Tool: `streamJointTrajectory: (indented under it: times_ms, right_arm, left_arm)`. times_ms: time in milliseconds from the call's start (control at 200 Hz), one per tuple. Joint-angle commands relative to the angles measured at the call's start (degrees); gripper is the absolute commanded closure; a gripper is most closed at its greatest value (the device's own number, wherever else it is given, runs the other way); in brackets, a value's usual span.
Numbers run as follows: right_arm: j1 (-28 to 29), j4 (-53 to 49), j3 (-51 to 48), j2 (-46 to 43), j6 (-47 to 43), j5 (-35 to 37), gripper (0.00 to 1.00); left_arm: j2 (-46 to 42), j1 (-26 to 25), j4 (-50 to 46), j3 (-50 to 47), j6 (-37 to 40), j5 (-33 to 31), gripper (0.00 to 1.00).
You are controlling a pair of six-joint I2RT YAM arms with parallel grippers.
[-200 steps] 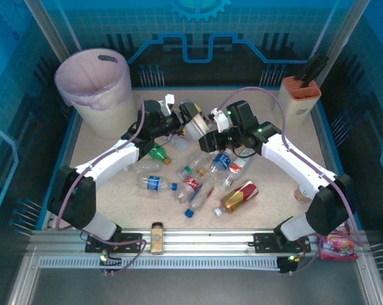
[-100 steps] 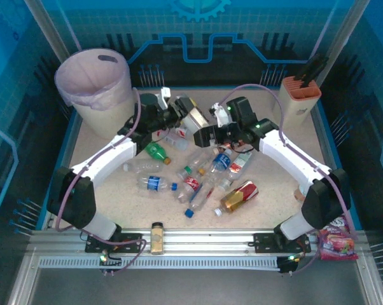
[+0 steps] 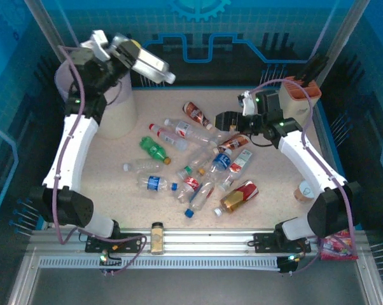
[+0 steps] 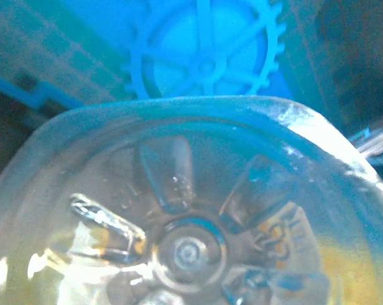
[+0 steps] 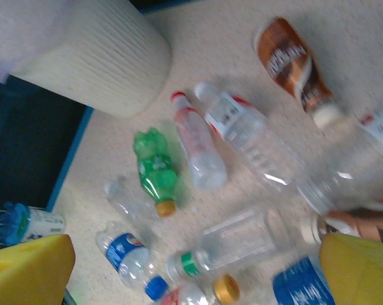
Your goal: Put the plastic bottles in the bin
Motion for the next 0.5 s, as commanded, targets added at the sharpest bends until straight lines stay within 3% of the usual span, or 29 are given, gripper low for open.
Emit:
streamJointTrajectory:
  times_ms: [0,260,495]
  right_arm:
    - [-0.5,-6.4,-3.5,-2.2,-3.4,2.7,0.0]
    - [-0.8,-11.2,-5.9,-4.6,-6.0,4.6,0.0]
    - [-0.9,-18.3,-3.6,-3.4,-5.7,7.6,0.0]
  left_arm:
    - [0.1,4.5,-6.6,5.9,6.6,-7.5,0.58]
    - [6.1,14.5,-16.5,17.1,15.1,-17.5,0.64]
    - [20.5,16.4,-30.3,35.0,24.7,-18.9,0.65]
